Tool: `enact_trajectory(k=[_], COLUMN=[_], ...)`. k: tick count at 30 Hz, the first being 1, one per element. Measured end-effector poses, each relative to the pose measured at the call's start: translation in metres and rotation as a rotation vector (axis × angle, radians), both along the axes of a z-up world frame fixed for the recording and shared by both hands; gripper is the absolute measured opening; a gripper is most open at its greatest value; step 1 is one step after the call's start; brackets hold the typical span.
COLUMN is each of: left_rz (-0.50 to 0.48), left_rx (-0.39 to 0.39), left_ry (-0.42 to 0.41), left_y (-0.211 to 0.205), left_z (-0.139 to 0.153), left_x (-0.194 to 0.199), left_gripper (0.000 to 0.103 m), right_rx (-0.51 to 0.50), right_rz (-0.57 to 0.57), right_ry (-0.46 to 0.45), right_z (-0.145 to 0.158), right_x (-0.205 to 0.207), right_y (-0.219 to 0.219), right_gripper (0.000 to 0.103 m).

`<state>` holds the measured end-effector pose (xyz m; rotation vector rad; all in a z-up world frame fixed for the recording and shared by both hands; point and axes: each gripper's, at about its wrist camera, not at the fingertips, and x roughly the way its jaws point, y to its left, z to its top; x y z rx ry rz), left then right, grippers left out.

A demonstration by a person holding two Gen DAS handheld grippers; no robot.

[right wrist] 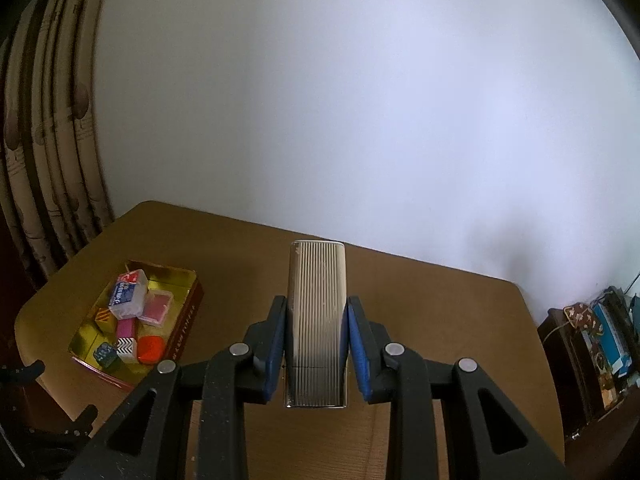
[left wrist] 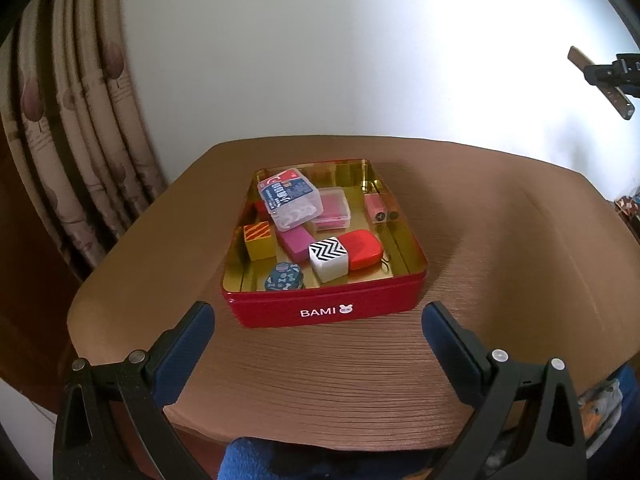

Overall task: Organize rigid objects
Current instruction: 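Carry the silver case over the tin and release it inside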

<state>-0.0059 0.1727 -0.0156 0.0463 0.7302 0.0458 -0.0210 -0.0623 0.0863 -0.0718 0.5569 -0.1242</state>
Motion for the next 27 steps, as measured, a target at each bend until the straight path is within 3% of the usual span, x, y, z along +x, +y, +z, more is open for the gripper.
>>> enact_trajectory(k=[10,15,27], left_rz=[0.083,0.191,0.354], left_rx=[-0.031,-0.082,-0.24], left_ry=[-0.018,-0.068,-0.058], left_y=[0.024,0.054,0.112], left_z=[0.015,0.028,0.026], left_x=[-0.005,-0.019,-0.032], left_gripper=[0.103,0.103,0.103], right_rx=[-0.04,-0.064,-0.073], right_rz=[0.047,0.099,0.225], right_ry=[-0.01,-0.006,0.049], right_z=[0.016,0.019,0.0], right_x=[0.002,0.015,0.048], right_y=[0.035,0.073,0.157], right_gripper=[0.029,0.029,0.029])
